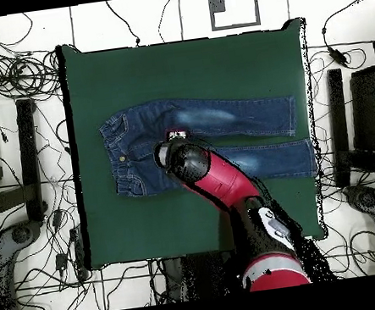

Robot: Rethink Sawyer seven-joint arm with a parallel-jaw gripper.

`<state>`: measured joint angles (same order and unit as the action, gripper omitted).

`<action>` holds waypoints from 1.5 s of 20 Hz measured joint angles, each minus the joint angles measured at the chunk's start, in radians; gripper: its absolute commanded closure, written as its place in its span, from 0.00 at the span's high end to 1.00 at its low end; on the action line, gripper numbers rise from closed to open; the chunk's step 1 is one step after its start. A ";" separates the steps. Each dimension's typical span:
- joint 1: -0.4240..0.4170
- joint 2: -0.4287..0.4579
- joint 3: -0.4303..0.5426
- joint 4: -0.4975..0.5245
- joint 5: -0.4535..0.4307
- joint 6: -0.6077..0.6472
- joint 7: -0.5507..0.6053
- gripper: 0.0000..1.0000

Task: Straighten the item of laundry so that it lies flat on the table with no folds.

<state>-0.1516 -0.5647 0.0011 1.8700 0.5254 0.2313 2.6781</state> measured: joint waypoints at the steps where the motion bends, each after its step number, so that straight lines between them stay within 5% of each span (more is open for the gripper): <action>1: -0.005 0.003 0.002 -0.001 -0.003 0.000 0.000 1.00; 10: -0.132 0.136 -0.058 -0.076 -0.116 -0.032 0.000 1.00; 12: -0.174 0.141 -0.093 -0.096 -0.237 -0.027 0.000 1.00; 19: -0.392 0.016 -0.100 -0.120 -0.542 0.108 -0.058 1.00; 30: -0.566 -0.145 -0.090 -0.135 -0.747 0.181 -0.089 1.00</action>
<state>-0.7180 -0.7096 -0.0891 1.7353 -0.2216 0.4121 2.5893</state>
